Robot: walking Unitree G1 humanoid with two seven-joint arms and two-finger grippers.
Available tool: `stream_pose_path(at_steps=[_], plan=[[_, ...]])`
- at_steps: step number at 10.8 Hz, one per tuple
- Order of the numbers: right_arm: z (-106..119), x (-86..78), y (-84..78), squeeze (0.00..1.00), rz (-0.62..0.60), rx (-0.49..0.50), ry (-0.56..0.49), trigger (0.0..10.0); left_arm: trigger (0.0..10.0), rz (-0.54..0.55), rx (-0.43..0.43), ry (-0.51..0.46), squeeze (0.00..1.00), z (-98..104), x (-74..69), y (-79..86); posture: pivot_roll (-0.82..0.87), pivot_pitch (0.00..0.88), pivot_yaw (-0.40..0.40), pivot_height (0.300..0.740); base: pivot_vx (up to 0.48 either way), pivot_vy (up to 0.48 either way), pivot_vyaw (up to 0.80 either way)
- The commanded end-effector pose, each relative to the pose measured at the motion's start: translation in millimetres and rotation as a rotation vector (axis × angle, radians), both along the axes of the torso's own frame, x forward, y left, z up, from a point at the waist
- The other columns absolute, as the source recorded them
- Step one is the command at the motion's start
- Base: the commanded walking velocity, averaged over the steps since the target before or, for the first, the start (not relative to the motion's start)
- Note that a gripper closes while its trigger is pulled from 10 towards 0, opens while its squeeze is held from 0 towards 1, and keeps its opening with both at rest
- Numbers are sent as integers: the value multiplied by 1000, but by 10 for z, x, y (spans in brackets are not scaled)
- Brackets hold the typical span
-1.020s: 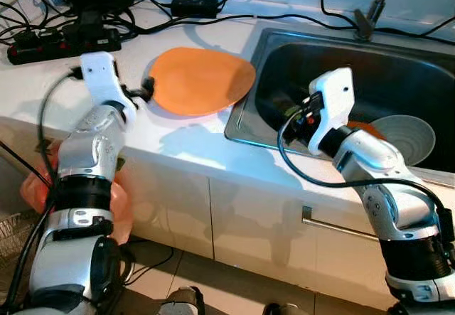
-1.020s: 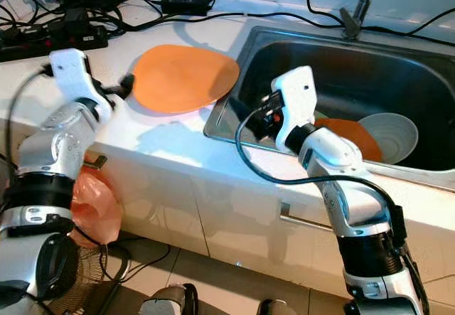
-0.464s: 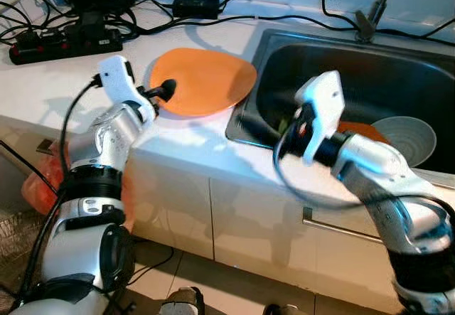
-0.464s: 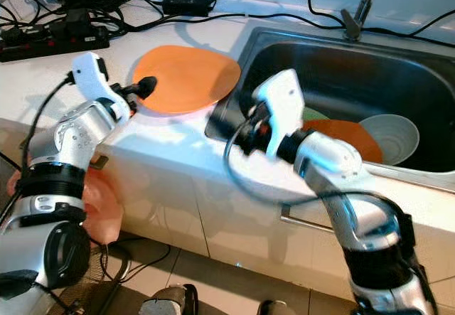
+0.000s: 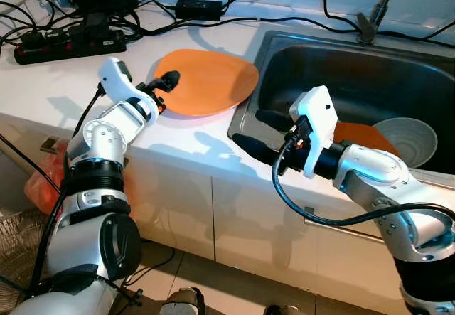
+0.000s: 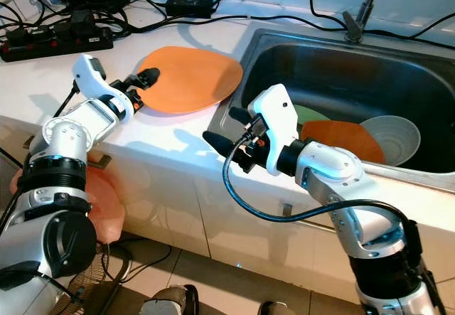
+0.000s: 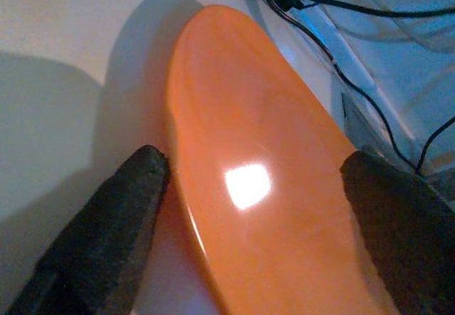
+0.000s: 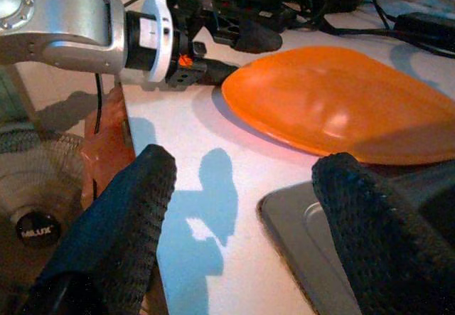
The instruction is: Kitchen organization
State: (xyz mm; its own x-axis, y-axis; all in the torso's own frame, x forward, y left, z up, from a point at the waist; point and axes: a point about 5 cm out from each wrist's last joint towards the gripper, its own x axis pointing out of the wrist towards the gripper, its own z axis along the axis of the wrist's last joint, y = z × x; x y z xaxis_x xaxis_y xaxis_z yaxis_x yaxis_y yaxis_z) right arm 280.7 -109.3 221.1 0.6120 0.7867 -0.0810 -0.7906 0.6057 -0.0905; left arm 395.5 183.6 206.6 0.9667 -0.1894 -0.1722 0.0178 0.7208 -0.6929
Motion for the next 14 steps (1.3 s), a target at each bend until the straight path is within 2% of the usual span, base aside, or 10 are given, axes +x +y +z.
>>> stream_pose_path(at_steps=[1, 6, 14], plan=[[-14, -66, 24, 0, 41, -16, 14, 10000, 0, -26, -23, 106, 0, -207, -30, -62, 90, 101, 38, 740, 0, 0, 0], [-45, -36, 7, 0, 20, -33, 23, 10000, 0, -34, -103, 117, 0, -200, -38, -70, 95, 101, 39, 740, 0, 0, 0], [-86, -16, -13, 0, -1, -41, 35, 10000, 0, -30, -148, 85, 0, -155, -33, -58, 93, 105, 37, 740, 0, 0, 0]])
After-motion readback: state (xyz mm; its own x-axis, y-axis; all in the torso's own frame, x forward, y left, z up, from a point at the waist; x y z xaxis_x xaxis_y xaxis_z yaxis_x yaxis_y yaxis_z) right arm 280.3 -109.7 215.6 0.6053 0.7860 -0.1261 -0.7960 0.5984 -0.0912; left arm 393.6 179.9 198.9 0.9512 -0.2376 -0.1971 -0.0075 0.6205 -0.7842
